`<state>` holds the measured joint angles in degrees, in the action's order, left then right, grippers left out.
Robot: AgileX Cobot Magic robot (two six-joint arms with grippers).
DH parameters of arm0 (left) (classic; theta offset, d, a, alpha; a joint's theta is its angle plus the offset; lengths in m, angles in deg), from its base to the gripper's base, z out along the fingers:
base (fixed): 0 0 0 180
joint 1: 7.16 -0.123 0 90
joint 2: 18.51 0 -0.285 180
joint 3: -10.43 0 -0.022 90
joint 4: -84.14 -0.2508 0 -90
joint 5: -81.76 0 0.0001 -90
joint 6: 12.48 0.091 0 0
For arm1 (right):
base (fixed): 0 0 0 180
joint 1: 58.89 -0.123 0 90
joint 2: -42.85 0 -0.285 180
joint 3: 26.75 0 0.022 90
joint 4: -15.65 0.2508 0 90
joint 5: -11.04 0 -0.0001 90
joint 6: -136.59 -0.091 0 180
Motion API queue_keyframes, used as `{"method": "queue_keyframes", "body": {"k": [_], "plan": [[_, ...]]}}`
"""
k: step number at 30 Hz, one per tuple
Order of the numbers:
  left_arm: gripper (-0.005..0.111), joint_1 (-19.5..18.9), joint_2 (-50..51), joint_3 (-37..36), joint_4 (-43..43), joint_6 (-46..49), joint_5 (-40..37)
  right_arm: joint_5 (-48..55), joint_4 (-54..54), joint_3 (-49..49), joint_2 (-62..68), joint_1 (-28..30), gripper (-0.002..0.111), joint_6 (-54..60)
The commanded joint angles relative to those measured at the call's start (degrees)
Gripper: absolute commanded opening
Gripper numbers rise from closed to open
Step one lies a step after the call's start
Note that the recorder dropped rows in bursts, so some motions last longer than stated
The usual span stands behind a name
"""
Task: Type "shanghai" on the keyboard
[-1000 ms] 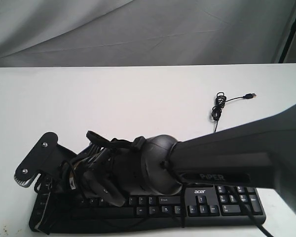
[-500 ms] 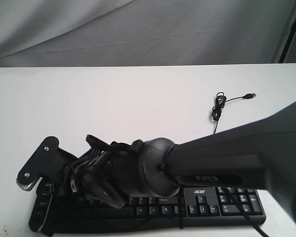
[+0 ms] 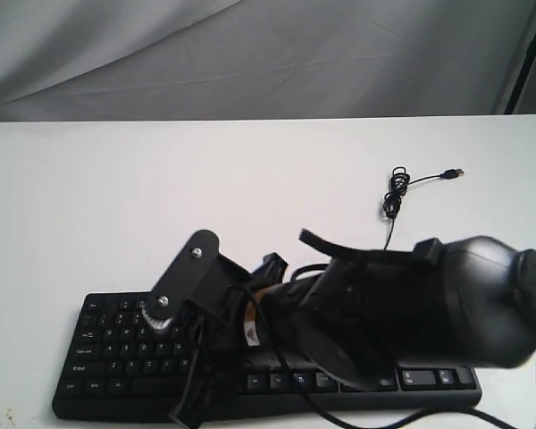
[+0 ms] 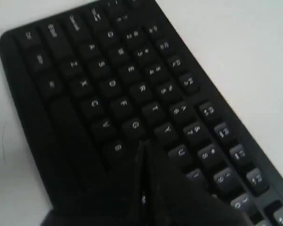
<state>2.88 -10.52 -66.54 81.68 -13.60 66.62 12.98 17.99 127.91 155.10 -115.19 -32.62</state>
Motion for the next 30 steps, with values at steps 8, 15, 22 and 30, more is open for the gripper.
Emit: {"method": "queue_keyframes", "body": {"k": [8,15,22,30], "plan": [[0.000,0.20,-0.20,-0.25,-0.04,-0.16,0.16,-7.40,2.59,-4.75,1.21,0.31,0.000,-0.28],[0.000,0.20,-0.20,-0.25,-0.04,-0.16,0.16,-8.94,2.59,-4.41,3.44,-0.04,0.000,-0.28],[0.000,0.20,-0.20,-0.25,-0.04,-0.16,0.16,-10.31,2.59,-4.41,3.95,-0.37,0.000,-0.15],[0.000,0.20,-0.20,-0.25,-0.04,-0.16,0.16,-10.76,2.59,-4.41,3.95,-0.37,0.000,-0.15]]}}
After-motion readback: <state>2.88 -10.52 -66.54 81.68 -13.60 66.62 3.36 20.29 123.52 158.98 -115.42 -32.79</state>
